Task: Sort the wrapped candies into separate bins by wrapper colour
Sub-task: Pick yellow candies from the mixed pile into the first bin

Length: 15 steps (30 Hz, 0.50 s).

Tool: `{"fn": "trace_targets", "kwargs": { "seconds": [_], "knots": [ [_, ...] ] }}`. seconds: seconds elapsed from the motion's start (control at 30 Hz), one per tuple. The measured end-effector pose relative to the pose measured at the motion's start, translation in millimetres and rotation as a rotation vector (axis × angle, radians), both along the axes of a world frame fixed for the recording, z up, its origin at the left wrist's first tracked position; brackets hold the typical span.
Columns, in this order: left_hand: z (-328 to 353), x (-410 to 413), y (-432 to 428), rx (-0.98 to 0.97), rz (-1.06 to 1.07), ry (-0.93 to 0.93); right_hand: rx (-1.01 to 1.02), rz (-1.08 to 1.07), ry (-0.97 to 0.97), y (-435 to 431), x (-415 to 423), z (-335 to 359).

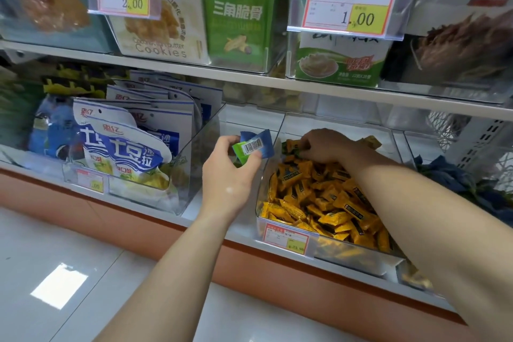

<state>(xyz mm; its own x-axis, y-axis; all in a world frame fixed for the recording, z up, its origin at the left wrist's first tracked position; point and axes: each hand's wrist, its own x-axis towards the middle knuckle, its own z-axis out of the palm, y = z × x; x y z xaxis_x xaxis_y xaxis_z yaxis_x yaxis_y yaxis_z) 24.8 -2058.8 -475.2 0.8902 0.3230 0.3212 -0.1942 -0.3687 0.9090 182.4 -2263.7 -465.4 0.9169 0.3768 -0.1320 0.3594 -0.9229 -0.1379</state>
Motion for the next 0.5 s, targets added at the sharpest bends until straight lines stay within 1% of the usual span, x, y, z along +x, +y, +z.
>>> {"fn": "trace_targets", "kwargs": {
  "seconds": [0.07,0.13,0.2,0.3,0.33,0.4,0.47,0.5],
  "knots": [
    [-2,1,2,0.006,-0.002,0.002,-0.089,-0.025,0.030,4,6,-3],
    [-3,2,6,0.010,0.005,-0.002,-0.066,-0.050,0.005,2,10,-6],
    [-4,2,9,0.001,0.017,-0.007,-0.048,-0.038,-0.067,-2,11,-9],
    [-4,2,15,-0.005,0.043,-0.013,-0.017,-0.011,-0.236,-6,11,-8],
    [-4,3,17,-0.006,0.051,-0.013,-0.040,0.000,-0.243,-7,12,-8],
    [-4,4,19,-0.011,0.064,-0.011,-0.135,0.014,-0.158,-6,14,-10],
    [-4,4,18,-0.015,0.062,-0.005,-0.131,0.001,-0.062,-6,14,-17],
    [-4,4,18,-0.017,0.057,-0.003,-0.118,-0.003,-0.051,-5,14,-20]
  ]
}}
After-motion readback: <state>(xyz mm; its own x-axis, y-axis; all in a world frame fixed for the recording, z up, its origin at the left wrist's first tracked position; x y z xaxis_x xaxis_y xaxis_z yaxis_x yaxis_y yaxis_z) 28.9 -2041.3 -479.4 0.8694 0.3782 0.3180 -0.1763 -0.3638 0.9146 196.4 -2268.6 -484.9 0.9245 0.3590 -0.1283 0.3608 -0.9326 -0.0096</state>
